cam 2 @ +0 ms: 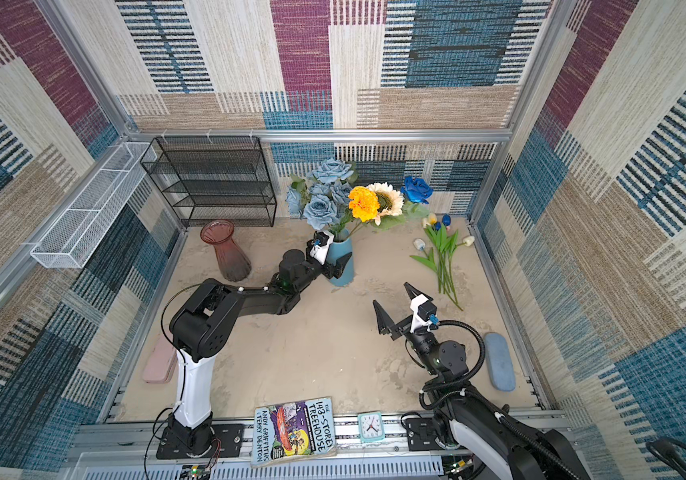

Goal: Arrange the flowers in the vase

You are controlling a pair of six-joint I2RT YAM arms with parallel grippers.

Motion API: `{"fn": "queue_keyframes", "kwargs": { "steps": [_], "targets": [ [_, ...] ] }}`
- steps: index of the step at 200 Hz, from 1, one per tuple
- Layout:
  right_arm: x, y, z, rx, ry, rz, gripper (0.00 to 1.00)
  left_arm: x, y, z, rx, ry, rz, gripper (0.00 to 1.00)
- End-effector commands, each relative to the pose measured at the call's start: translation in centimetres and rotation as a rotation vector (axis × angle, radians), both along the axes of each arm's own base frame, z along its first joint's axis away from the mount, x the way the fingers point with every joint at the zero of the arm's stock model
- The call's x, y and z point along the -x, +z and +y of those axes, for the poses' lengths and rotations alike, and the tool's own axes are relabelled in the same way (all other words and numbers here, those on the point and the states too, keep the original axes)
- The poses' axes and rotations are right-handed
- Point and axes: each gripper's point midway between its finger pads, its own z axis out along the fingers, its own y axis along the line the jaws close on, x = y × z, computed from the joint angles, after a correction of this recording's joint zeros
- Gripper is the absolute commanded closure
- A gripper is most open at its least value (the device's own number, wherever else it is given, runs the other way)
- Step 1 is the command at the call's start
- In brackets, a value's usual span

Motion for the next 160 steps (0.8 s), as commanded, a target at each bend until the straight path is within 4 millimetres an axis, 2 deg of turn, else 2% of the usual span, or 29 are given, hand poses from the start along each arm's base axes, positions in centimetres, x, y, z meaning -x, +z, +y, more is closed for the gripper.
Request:
{"fn": "queue_keyframes", "kwargs": {
  "steps": [1,15,27,47,64,116,160],
  "targets": [
    [0.1,1.0,-0.2,-0.026,-0.004,-0.026,0.0,-0.9,-0.7,0.6,-0.041,0.051,-0.017,0.26],
    [0.0,0.9,-0.1,-0.027,-0.002,-0.022,0.0,-1.2,-0.7,0.8,-0.043,0.074,-0.028,0.3],
    [0.0,0.9,-0.1,-0.031,0.001,-0.019,0.0,-1.6,-0.8,1.1,-0.051,0.099,-0.037,0.42],
    [0.1,1.0,0.0,-0.031,0.008,-0.022,0.0,-2.4,-0.8,1.4,-0.069,0.135,-0.053,0.51],
    [0.1,0.9,0.0,-0.032,0.008,-0.019,0.0,-3.5,-0.9,2.0,-0.084,0.186,-0.061,0.63],
    [0.2,1.0,0.0,-0.035,0.009,-0.022,0.0,-8.4,-0.8,4.0,-0.11,0.344,-0.068,0.73],
    [0.3,1.1,-0.2,-0.035,0.005,-0.027,0.0,-12.2,-0.9,6.7,-0.072,0.419,-0.06,0.72]
  ]
}}
